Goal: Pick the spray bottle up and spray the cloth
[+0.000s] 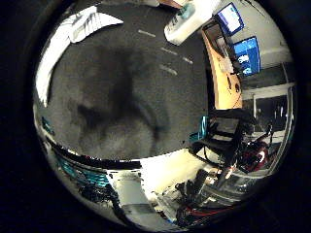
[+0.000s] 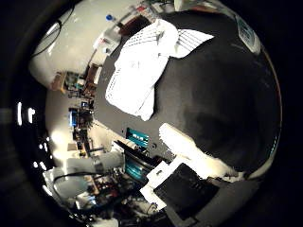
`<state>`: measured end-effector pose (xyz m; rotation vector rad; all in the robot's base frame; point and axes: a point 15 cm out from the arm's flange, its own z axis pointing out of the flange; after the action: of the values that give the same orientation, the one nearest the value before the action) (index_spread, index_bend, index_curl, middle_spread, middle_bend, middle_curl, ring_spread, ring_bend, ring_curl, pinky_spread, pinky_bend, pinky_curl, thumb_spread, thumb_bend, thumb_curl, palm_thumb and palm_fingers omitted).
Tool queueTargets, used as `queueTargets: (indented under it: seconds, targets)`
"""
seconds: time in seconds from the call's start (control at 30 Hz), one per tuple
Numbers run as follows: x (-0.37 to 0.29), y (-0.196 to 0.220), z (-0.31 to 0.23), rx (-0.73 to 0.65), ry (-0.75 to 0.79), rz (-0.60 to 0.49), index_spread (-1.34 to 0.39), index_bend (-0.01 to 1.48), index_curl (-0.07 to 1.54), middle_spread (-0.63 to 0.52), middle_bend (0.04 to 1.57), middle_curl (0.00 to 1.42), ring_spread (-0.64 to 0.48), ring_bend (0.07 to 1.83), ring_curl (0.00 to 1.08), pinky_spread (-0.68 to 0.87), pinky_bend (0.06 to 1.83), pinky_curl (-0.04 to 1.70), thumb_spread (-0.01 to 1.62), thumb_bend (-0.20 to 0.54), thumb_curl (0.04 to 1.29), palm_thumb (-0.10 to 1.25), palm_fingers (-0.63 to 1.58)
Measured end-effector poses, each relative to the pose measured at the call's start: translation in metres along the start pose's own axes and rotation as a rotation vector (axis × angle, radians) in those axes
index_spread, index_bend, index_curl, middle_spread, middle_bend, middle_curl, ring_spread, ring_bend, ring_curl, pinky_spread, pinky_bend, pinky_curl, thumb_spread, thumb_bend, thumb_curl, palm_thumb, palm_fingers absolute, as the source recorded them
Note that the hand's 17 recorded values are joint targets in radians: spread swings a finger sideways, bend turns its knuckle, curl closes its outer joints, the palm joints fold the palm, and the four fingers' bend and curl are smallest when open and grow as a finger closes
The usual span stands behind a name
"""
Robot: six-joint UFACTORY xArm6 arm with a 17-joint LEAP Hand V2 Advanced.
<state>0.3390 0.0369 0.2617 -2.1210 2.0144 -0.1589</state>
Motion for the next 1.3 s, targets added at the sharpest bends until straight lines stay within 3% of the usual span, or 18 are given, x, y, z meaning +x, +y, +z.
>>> queueTargets:
  seconds: [0.43,0.8,1.3]
  targets:
    - [0.003,-0.013,-0.078,0.229,-0.008,0.006,-0.39,0.18,0.31,0.05,0.19,0.29,0.26,0.31,0.21,0.61,0.71,0.16,0.99,-0.031,0.43,0.56,0.28]
    - [0.014,-0.038,-0.158,0.548,-0.062,0.061,-0.37,0.17,0.31,0.1,0.19,0.28,0.29,0.29,0.21,0.61,0.76,0.18,0.99,-0.032,0.41,0.48,0.24]
    - [0.076,-0.058,-0.174,0.697,-0.121,0.191,-0.06,0.15,0.27,0.24,0.19,0.3,0.35,0.34,0.24,0.6,0.88,0.21,1.0,-0.033,0.38,0.38,0.09]
